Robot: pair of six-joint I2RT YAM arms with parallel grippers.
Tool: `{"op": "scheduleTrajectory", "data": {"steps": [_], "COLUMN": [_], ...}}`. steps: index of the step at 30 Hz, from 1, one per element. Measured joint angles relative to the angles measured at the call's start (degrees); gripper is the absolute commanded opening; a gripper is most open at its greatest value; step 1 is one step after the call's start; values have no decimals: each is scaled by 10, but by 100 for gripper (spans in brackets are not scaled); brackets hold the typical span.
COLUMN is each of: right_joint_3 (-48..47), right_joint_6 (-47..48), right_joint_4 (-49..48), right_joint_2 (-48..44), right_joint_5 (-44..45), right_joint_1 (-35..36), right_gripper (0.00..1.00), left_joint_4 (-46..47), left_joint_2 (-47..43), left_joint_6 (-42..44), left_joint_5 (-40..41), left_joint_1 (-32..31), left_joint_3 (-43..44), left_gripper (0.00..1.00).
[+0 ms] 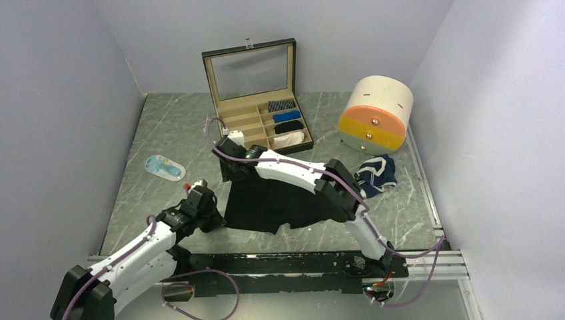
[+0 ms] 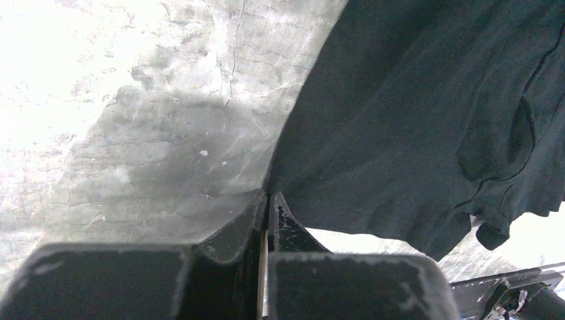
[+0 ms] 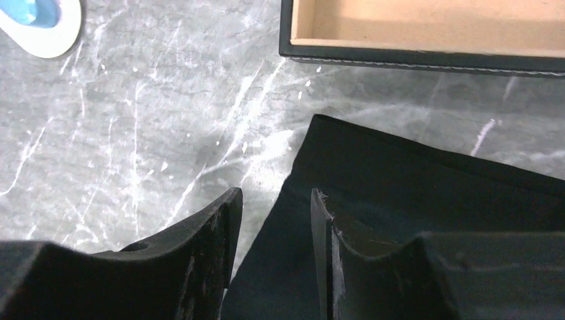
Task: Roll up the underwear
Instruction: Fold the underwear at the center of the board.
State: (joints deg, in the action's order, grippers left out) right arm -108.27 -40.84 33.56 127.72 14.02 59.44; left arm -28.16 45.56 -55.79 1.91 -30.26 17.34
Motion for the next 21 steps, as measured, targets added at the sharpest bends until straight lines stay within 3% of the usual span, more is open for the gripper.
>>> {"op": "scheduleTrajectory", "data": {"steps": [12,21], "right_joint_3": [-134,-158], "right_joint_6": [13,33], "right_joint_4": [72,87], "right_joint_2": [116,146], "right_joint_5": [39,73], "right_joint_1": [9,10], "right_gripper": [42,34], "left_joint_4": [1,3], "left_joint_2": [-1,-5], "left_joint_6": [2,1], "left_joint_5": [-1,-1], "left_joint_1": [0,0], "left_joint_3": [-1,-4], "left_gripper": [5,5]}}
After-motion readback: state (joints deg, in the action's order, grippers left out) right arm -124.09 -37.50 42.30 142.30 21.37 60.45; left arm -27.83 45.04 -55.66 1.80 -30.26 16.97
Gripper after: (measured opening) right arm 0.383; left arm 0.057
